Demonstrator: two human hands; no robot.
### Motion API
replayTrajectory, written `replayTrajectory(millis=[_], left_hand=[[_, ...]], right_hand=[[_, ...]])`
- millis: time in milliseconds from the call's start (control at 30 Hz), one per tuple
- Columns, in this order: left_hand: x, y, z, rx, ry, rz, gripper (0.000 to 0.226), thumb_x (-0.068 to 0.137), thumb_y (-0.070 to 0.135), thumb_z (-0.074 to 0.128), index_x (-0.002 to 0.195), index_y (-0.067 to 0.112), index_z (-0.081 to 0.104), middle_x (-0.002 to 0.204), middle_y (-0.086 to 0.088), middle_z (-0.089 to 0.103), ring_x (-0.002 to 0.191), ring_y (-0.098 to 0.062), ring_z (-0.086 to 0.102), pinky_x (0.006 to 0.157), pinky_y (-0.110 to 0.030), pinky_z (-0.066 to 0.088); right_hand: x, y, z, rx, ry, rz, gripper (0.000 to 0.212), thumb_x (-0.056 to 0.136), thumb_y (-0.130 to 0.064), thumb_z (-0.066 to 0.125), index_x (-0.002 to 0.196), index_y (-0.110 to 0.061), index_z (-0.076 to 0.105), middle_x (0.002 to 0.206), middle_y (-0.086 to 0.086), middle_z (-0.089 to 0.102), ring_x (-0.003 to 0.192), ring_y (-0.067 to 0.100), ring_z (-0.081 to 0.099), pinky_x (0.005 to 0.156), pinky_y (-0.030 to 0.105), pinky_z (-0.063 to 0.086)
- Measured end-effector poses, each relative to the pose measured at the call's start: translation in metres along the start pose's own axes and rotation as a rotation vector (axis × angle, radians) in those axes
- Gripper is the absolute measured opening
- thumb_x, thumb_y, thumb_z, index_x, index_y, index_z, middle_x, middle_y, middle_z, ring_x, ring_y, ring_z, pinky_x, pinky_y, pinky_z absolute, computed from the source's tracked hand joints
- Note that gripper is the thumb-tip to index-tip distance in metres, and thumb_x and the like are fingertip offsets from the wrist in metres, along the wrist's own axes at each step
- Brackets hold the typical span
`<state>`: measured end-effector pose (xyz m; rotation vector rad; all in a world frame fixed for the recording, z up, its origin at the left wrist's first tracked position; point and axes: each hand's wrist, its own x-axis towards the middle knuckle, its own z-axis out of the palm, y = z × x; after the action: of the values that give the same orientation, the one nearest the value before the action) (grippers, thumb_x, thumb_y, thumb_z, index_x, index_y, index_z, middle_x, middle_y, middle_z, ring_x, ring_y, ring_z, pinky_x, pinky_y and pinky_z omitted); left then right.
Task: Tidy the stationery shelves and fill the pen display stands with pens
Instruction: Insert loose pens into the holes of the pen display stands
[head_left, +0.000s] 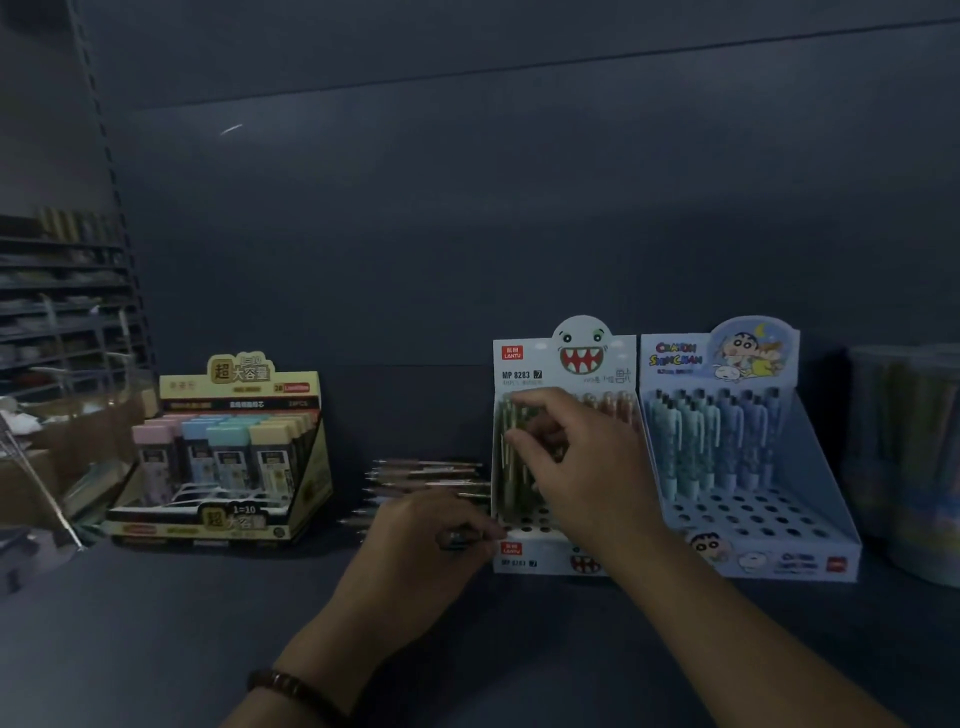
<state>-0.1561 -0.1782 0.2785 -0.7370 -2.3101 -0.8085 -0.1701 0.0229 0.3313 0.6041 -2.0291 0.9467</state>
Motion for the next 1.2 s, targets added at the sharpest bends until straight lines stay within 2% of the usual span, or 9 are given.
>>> replayTrajectory(millis=[267,333,400,500,633,733,867,1067,1200], left_hand=[[-0.001,-0.005,-0.006,-0.005,0.094,-0.03,0.034,0.073,0.006,0.089,0.09,0.032,0.075,0.087,0.022,0.067,0.083,0.002,0.064,0.07,-0.007,0.043],[-0.002,-0.012,-0.008,0.029,0.116,-0.042,0.038,0.073,0.002,0.087,0.09,0.033,0.073,0.09,0.021,0.067,0.087,0.002,0.063,0.073,-0.006,0.042],[-0.004,-0.023,-0.01,0.093,0.107,-0.078,0.041,0.074,0.005,0.087,0.093,0.038,0.07,0.096,0.022,0.065,0.092,-0.001,0.062,0.078,-0.01,0.043],[-0.008,-0.032,-0.012,0.223,0.082,-0.161,0.041,0.075,0.017,0.088,0.097,0.044,0.067,0.105,0.028,0.062,0.098,-0.006,0.058,0.083,-0.027,0.049],[-0.011,-0.035,-0.015,0.308,0.067,-0.235,0.037,0.075,0.025,0.085,0.098,0.049,0.068,0.116,0.028,0.065,0.103,-0.019,0.059,0.086,-0.044,0.052],[-0.011,-0.032,-0.016,0.359,0.059,-0.272,0.033,0.076,0.028,0.08,0.099,0.049,0.072,0.116,0.026,0.068,0.102,-0.022,0.057,0.084,-0.041,0.048],[-0.011,-0.026,-0.016,0.421,0.014,-0.328,0.028,0.086,0.032,0.074,0.108,0.049,0.073,0.122,0.026,0.065,0.111,-0.018,0.051,0.083,-0.036,0.034],[-0.012,-0.019,-0.013,0.443,-0.047,-0.379,0.021,0.094,0.032,0.062,0.106,0.047,0.071,0.105,0.026,0.05,0.109,-0.014,0.045,0.084,-0.037,0.028],[-0.013,-0.015,-0.013,0.453,-0.117,-0.389,0.018,0.099,0.039,0.055,0.11,0.047,0.066,0.113,0.021,0.048,0.11,-0.015,0.038,0.09,-0.039,0.03]], right_hand=[[-0.001,0.002,-0.003,-0.042,-0.132,0.062,0.039,0.104,-0.026,0.058,0.138,-0.044,0.06,0.083,-0.03,0.055,0.08,-0.01,0.057,0.075,0.016,0.05],[-0.003,0.006,-0.005,-0.045,-0.222,0.11,0.049,0.104,-0.022,0.055,0.142,-0.053,0.053,0.072,-0.015,0.062,0.064,0.006,0.062,0.066,0.033,0.06],[-0.004,0.008,-0.006,-0.035,-0.275,0.16,0.059,0.103,-0.018,0.055,0.144,-0.06,0.046,0.063,-0.003,0.061,0.055,0.018,0.06,0.059,0.041,0.058],[-0.004,0.01,-0.008,0.005,-0.275,0.167,0.06,0.103,-0.017,0.055,0.144,-0.06,0.047,0.06,-0.003,0.059,0.05,0.015,0.053,0.052,0.035,0.055],[-0.005,0.01,-0.007,0.032,-0.238,0.164,0.057,0.102,-0.019,0.059,0.146,-0.055,0.049,0.07,-0.006,0.062,0.059,0.02,0.061,0.058,0.031,0.056],[-0.005,0.007,-0.005,0.075,-0.148,0.173,0.045,0.101,-0.02,0.063,0.139,-0.042,0.058,0.074,-0.005,0.063,0.064,0.011,0.062,0.057,0.02,0.053],[-0.005,0.006,-0.005,0.099,-0.078,0.174,0.023,0.098,-0.016,0.066,0.111,-0.035,0.068,0.066,0.0,0.06,0.059,0.011,0.059,0.053,0.017,0.047],[-0.005,0.007,-0.006,0.101,-0.103,0.192,0.017,0.097,-0.016,0.067,0.1,-0.033,0.07,0.065,-0.002,0.059,0.055,0.007,0.055,0.052,0.015,0.044],[-0.006,0.007,-0.005,0.092,-0.155,0.197,0.014,0.098,-0.019,0.068,0.093,-0.031,0.074,0.063,-0.008,0.061,0.055,0.004,0.054,0.051,0.012,0.041]])
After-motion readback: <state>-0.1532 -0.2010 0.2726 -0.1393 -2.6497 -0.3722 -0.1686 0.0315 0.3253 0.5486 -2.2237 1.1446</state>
